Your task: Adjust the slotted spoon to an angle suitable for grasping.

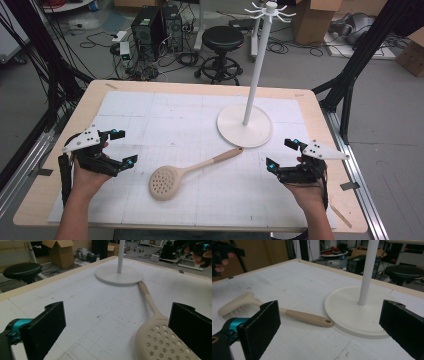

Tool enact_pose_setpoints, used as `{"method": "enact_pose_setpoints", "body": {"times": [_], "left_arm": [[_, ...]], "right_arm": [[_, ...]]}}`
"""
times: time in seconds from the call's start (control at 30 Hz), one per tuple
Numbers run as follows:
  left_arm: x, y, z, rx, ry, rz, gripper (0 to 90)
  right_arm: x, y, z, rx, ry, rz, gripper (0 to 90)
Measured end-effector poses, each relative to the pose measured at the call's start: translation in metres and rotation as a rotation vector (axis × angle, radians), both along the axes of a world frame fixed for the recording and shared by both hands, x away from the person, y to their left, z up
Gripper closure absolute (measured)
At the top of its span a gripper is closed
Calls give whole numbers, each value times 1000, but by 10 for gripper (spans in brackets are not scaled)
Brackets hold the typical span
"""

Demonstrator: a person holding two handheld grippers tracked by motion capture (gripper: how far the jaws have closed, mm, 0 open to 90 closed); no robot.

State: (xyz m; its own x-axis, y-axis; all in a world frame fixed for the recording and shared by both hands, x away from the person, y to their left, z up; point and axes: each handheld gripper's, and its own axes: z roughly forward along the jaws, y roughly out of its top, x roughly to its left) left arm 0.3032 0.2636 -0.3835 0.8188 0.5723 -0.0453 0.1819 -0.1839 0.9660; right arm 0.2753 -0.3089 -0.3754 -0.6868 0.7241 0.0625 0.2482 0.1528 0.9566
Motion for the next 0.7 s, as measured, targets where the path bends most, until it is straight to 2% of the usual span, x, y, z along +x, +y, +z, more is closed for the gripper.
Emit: {"method": "enact_pose_setpoints", "body": {"times": [0.23, 0.4, 0.53, 0.63, 0.7], "left_arm": [[1, -1, -1, 5, 4, -6, 17], [0, -3, -2, -1, 3, -13, 17], [1, -3, -2, 1, 6, -18, 17], [1, -4, -2, -4, 6, -16, 17], [1, -5, 0, -23, 6, -14, 17]], "right_arm": [[0, -4, -2, -9, 14, -9, 23], [-3, -3, 1, -14, -6, -10, 23], [-2, -2, 1, -16, -1, -7, 23], [-2, 0, -1, -31, 7, -4, 23], [-1, 1, -2, -35, 5, -5, 23]]}}
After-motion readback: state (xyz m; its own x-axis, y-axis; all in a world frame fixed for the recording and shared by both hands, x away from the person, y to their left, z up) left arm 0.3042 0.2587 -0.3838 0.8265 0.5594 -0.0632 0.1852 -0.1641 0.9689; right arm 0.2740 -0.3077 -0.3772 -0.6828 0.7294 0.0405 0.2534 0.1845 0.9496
